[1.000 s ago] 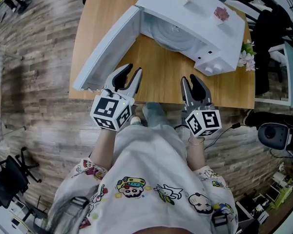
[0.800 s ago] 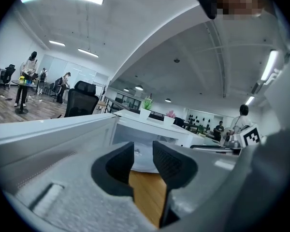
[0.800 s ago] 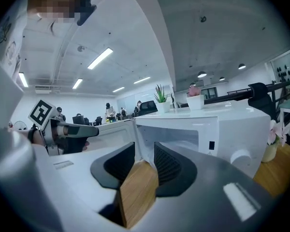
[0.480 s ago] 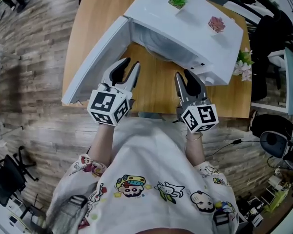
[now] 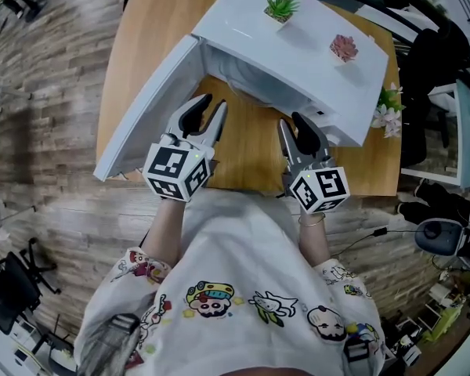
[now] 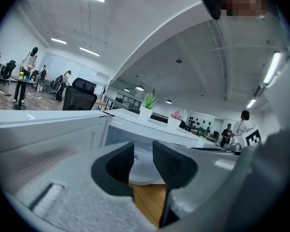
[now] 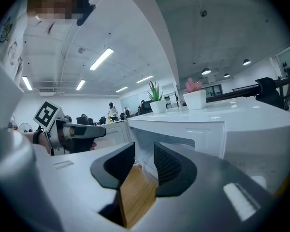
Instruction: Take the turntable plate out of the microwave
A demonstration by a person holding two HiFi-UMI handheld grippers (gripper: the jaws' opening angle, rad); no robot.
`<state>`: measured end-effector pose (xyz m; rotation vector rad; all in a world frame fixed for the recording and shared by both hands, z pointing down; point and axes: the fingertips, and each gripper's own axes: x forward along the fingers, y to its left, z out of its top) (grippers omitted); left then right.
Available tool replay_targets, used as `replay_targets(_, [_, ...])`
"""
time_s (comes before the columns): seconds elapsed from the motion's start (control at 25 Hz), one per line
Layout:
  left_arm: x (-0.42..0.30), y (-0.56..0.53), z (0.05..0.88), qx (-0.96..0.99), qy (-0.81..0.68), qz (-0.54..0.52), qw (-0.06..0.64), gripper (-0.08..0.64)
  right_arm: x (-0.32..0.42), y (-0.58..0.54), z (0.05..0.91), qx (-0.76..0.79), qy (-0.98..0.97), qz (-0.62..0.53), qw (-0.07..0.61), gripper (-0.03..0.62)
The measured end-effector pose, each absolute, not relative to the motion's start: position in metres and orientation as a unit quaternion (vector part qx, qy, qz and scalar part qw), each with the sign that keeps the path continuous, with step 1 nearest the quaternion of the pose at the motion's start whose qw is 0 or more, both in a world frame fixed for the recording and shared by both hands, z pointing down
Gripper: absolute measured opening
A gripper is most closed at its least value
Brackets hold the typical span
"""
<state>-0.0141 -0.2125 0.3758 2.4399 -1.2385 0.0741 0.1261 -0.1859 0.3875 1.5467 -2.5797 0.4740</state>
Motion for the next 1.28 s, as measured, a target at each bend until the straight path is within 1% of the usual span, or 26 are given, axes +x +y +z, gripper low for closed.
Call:
replay_targets(0.36, [-0.013,-0.220,0.379,0.881,-0.420,0.036,0.216,0.115,0.126,-0.187,0.394,0.534,-0.824,0.189,0.026,0.118])
replay_targets(1.28, [0.007,-0.212,0.449,0.864,-0.381,0.019,0.328,0.114,0.136,-0.168,0.451,0.565,-0.781,0.267,0.009,0.117])
